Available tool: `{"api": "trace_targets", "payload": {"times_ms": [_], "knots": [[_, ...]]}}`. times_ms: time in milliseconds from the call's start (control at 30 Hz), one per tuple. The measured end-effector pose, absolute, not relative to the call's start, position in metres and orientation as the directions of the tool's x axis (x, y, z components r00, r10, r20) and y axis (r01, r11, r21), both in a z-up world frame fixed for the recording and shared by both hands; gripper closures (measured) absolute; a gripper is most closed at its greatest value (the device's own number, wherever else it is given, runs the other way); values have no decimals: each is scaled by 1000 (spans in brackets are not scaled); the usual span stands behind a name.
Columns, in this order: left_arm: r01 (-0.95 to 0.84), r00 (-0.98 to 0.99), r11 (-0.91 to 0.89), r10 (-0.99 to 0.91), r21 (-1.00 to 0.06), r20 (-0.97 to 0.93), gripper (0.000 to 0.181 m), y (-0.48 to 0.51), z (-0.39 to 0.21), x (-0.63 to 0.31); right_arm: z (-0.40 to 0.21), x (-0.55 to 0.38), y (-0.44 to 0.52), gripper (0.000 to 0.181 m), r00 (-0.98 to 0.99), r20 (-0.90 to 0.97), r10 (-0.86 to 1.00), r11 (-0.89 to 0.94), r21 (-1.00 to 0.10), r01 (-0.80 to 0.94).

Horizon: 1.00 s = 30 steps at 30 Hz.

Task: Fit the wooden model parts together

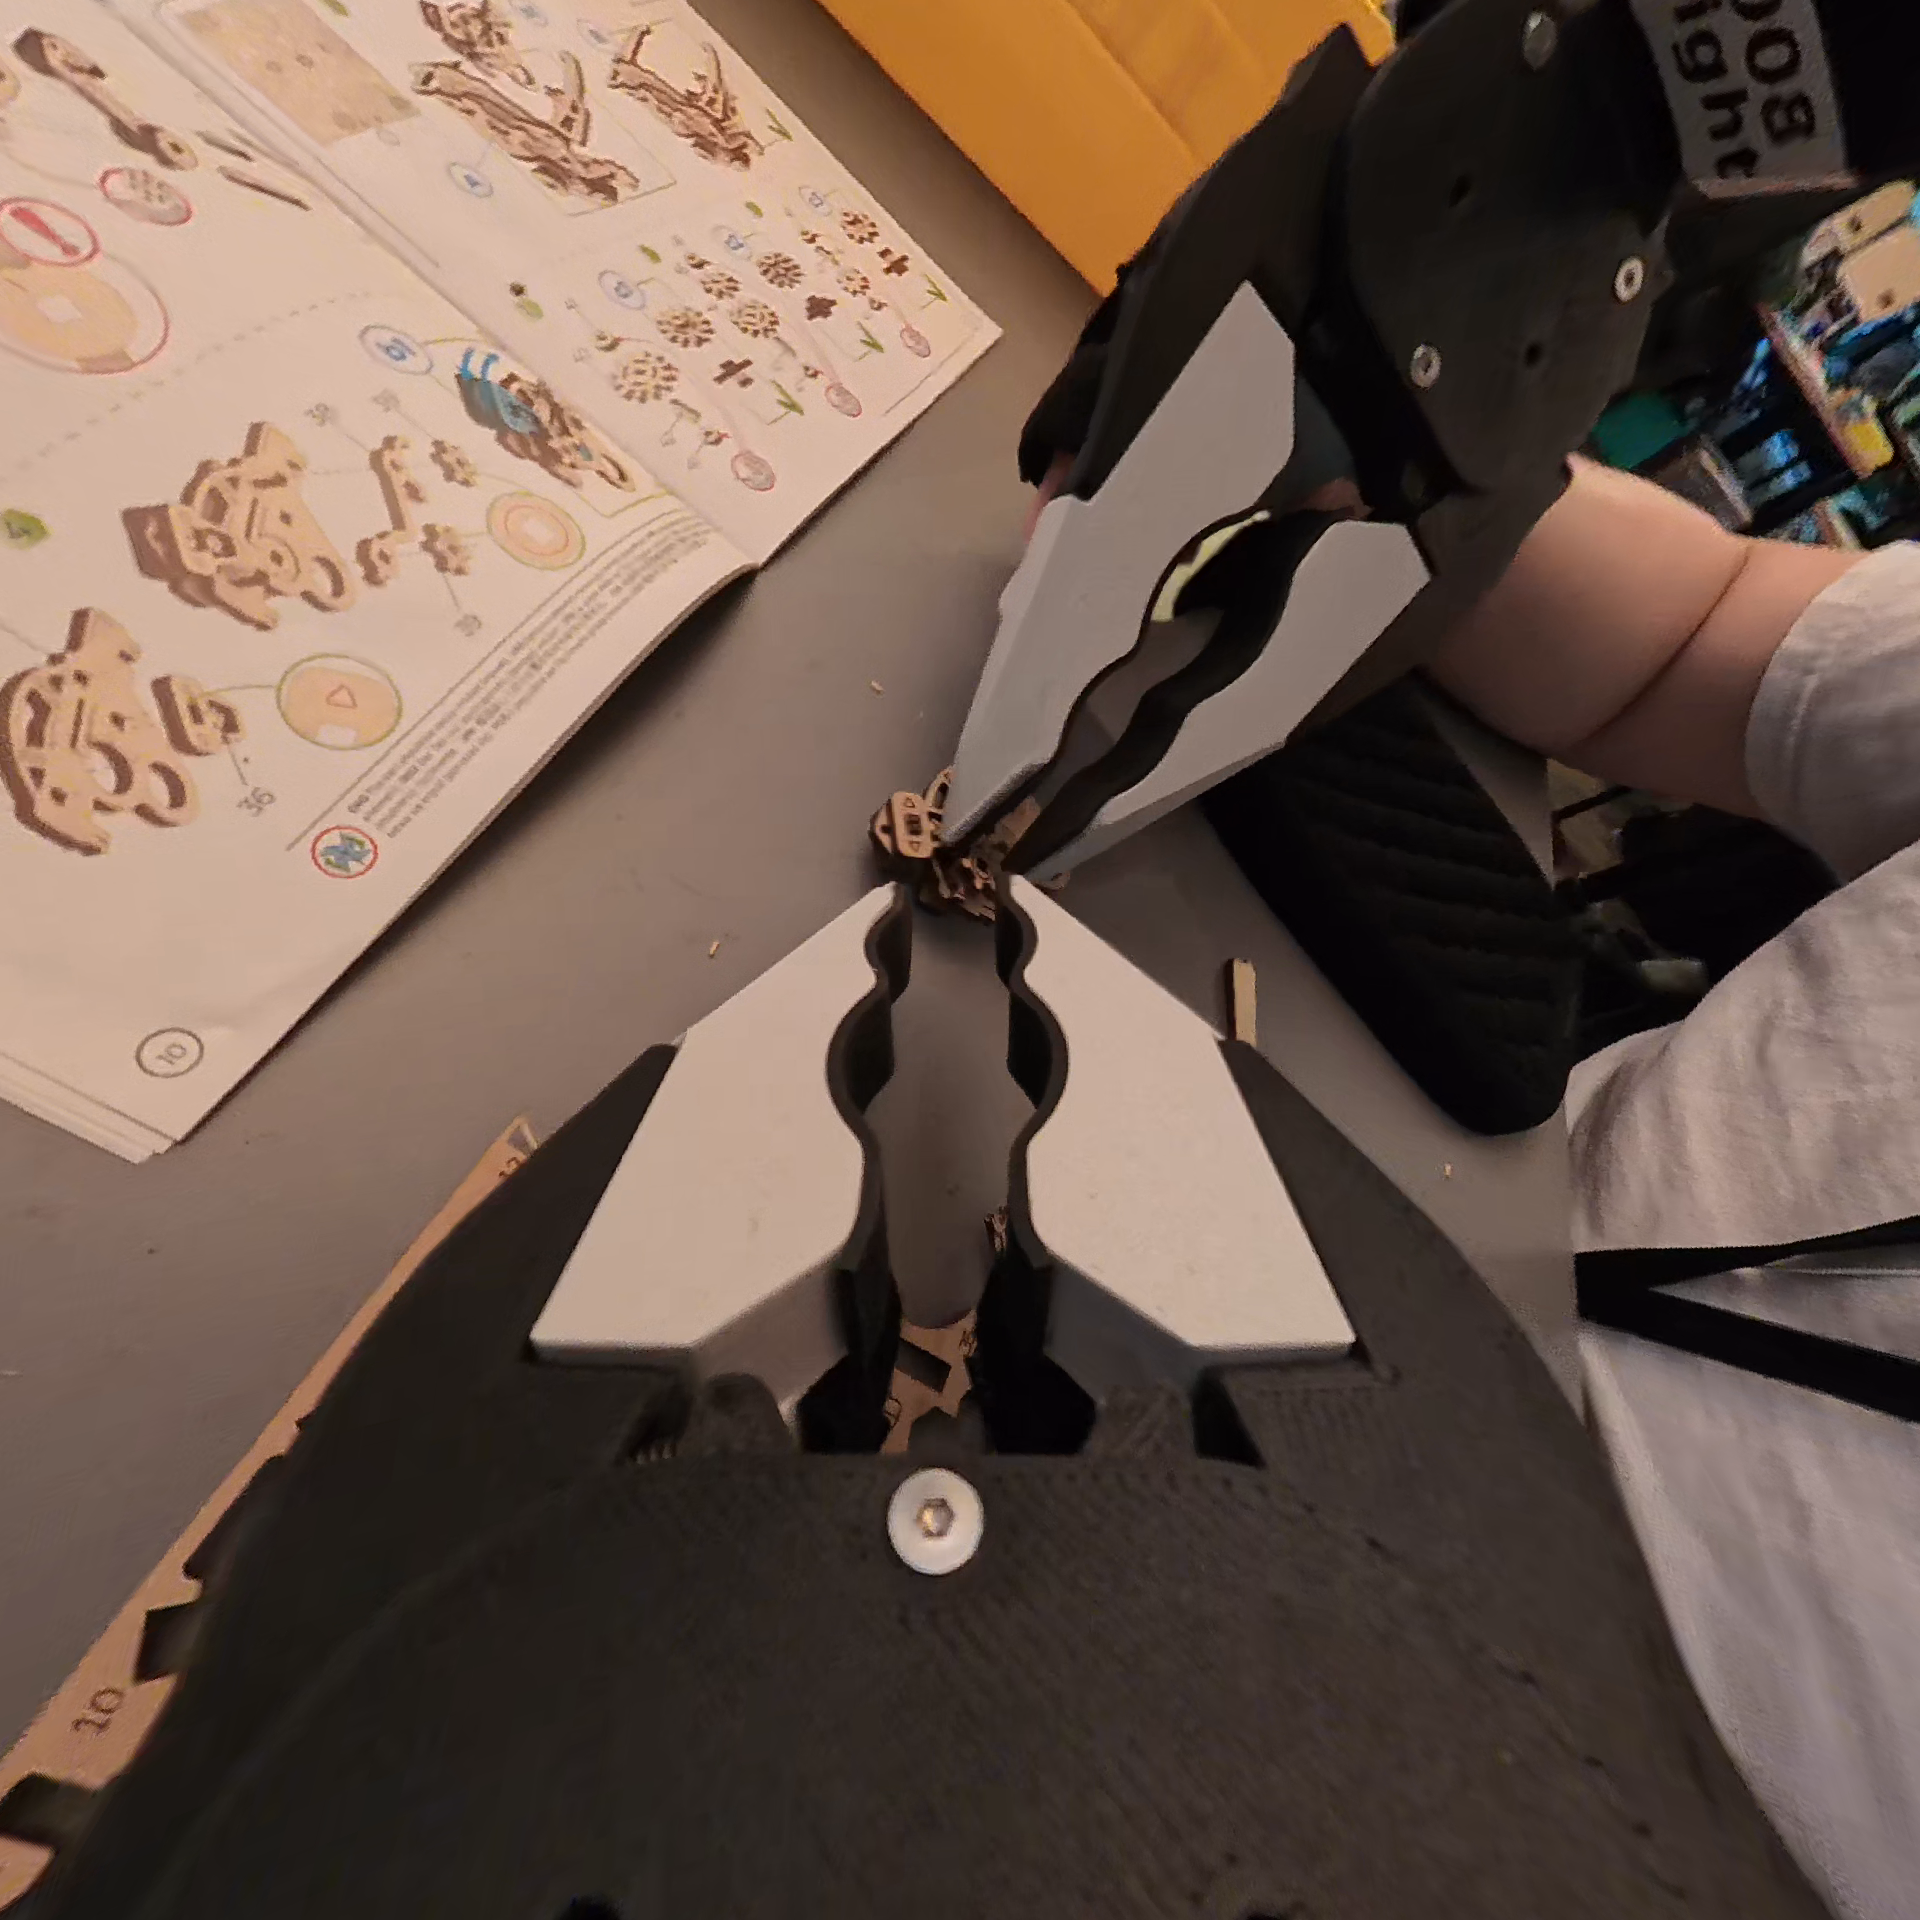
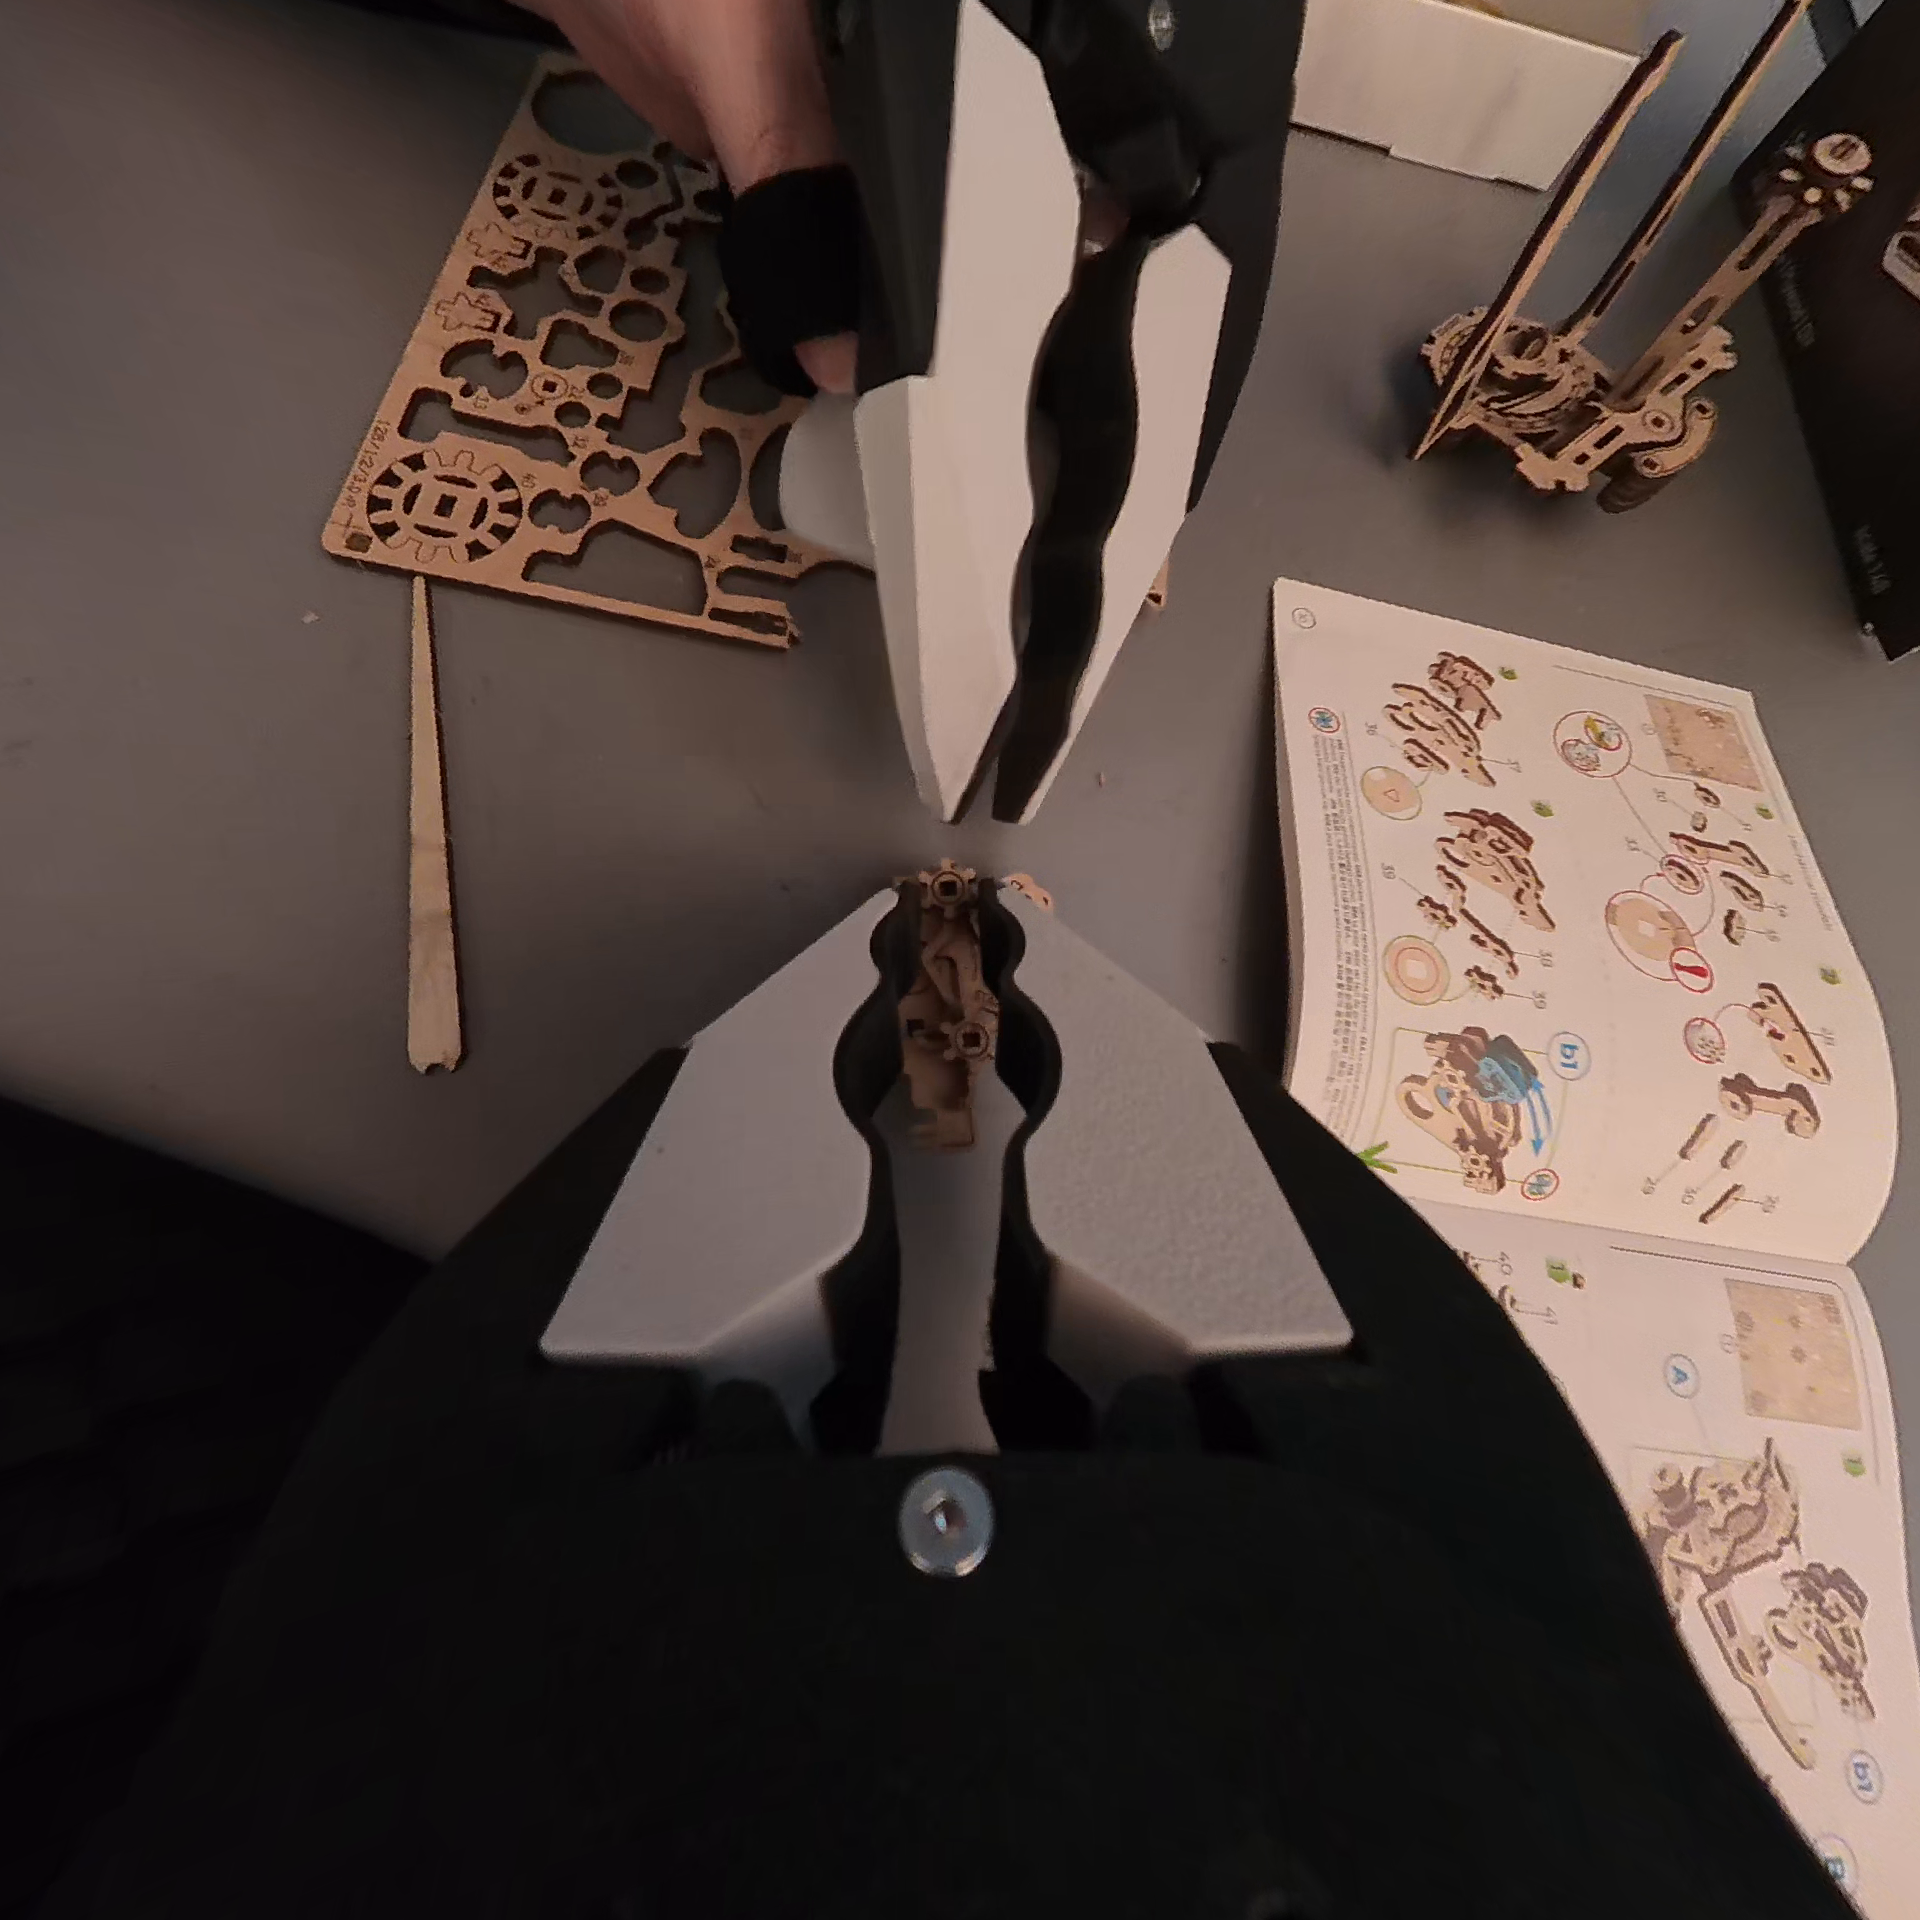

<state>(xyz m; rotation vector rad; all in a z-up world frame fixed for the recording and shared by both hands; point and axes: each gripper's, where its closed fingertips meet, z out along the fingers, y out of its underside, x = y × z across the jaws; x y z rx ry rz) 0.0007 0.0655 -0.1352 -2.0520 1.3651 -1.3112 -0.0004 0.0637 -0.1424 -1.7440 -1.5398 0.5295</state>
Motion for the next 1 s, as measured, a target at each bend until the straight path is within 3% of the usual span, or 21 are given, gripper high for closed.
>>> {"api": "trace_targets", "payload": {"times_ms": [200,400,600,1000], "knots": [[-579,2,-263,-947,-772,321,167,60,-131,-2,-142,0,64,172,193,172,966,-1,-745,668],[-647,-42,4,-999,-762,31,175,67,-146,-2,-142,-1,64,172,192,178,965,4,-743,669],[-608,-68,-32,-993,-793,92,175,57,-139,6,-142,-1,65,172,196,173,965,-1,-746,666],[-621,-118,105,-992,-777,-39,176,59,-143,4,-143,0,66,172,199,177,964,-1,-744,668]]}}
